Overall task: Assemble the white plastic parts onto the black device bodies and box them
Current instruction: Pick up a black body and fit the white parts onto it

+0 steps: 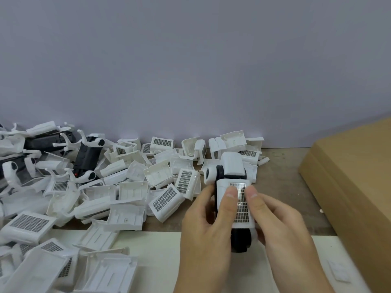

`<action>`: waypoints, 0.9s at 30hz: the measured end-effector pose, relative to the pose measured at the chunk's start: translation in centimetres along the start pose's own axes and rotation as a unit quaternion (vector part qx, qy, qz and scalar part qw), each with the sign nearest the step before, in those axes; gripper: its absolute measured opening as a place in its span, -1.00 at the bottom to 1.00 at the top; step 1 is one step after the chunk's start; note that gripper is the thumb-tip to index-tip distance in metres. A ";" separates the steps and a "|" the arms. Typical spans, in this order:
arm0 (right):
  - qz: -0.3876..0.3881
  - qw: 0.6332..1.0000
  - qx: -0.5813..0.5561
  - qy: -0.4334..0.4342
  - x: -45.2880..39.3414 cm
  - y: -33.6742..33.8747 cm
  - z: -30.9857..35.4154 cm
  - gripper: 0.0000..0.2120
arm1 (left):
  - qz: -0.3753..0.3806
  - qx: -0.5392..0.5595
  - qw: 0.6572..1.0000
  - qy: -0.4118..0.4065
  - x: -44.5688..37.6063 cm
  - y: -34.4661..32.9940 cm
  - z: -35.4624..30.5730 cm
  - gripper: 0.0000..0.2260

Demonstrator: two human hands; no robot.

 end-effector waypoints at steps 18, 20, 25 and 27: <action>-0.046 0.995 0.089 0.027 0.0 1.0 0.3 -0.76 | 0.028 -0.057 0.997 -0.034 0.2 -0.4 -0.7 -0.71; -0.069 0.992 0.096 0.032 0.0 1.0 0.4 -0.78 | 0.025 -0.057 0.998 -0.027 0.2 -0.5 -0.6 -0.71; -0.062 0.998 0.031 0.000 0.2 -0.1 0.2 -0.62 | -0.013 0.006 0.999 0.031 0.2 -0.1 -0.1 -0.71; -0.045 0.999 0.011 -0.006 0.1 -0.1 0.0 -0.64 | -0.009 0.022 0.999 0.035 0.1 -0.2 -0.1 -0.69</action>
Point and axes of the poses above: each hand's wrist, its own x-axis away from the middle knuckle, its own y-axis out of the back of the hand, z = x × y, the point moved 3 cm from there along -x, towards the middle knuckle, and after that the axes turned 10 degrees about x, right-handed, at the moved point
